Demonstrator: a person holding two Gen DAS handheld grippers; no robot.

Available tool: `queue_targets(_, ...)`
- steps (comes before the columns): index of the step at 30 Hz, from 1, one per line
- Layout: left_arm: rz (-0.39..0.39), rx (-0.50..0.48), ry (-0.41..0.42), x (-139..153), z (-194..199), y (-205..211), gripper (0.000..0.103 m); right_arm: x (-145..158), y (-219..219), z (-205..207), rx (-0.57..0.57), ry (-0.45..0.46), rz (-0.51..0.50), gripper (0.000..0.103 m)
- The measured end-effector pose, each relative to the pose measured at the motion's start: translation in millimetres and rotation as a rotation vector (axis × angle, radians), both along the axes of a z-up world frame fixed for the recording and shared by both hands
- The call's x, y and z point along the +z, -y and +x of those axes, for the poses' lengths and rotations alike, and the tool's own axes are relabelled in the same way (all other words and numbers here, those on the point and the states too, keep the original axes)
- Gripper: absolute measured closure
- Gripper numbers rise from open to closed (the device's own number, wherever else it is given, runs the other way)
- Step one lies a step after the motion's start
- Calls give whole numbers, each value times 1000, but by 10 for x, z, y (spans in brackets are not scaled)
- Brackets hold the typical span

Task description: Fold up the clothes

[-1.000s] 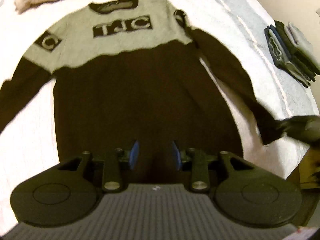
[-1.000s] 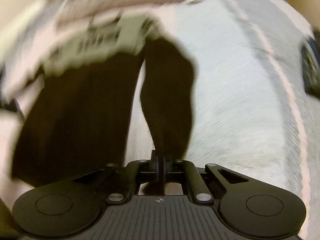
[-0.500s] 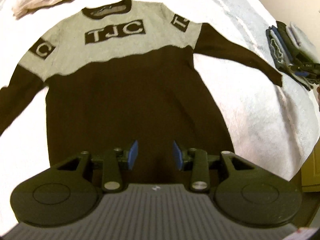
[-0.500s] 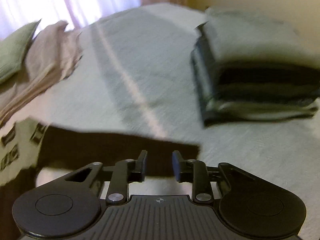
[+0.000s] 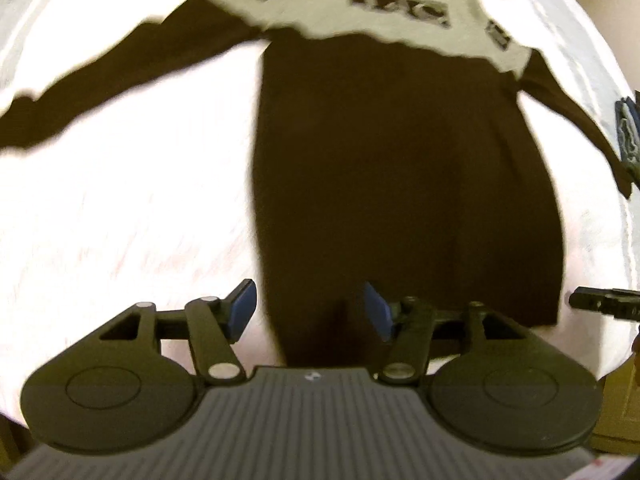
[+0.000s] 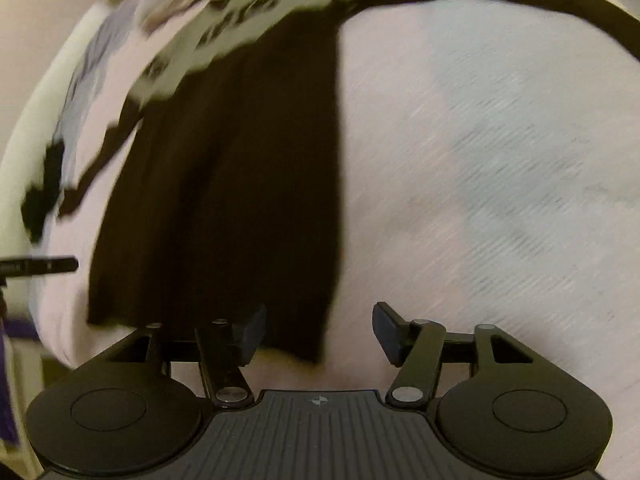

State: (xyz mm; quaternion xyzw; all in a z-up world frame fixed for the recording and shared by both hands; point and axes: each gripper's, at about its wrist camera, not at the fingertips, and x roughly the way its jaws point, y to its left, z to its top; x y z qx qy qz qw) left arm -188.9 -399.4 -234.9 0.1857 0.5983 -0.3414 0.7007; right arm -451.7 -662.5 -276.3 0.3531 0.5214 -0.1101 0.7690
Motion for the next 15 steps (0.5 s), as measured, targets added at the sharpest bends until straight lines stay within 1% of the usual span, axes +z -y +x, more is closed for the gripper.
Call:
queue_targets(2, -14, 21, -39, -131, 14, -182, 48, -69, -113, 8, -10, -13, -5, 46)
queue_targets(6, -102, 90, -167, -423, 52, -409, 49, -171, -129, -18, -80, -1, -10, 46)
queue_targets(8, -120, 96, -184, -518, 48, -438, 52, -193, -131, -43, -113, 16, -11, 46)
queue_targets(9, -135, 97, -191, -555, 60, -446, 62, -205, -127, -48, -133, 26, -3, 46)
queue_targets(10, -148, 95, -198, -576, 68, -451, 76, -218, -116, -56, -151, 40, 10, 46)
queue_targets(11, -156, 86, -207, -590, 77, -452, 83, -218, -135, -45, -164, 46, 21, 47)
queue_targets(12, -157, 74, -210, -591, 78, -456, 96, -223, -118, -51, -180, 44, 36, 63)
queue_targets(13, -159, 60, -206, -589, 85, -465, 99, -224, -94, -51, -191, 35, 64, 82)
queue_targets(14, -162, 46, -193, -556, 75, -481, 100, -216, -80, -50, -195, 11, 81, 102)
queue_targets(15, -165, 35, -181, -504, 61, -505, 100, -162, -79, -51, -193, -17, 63, 102)
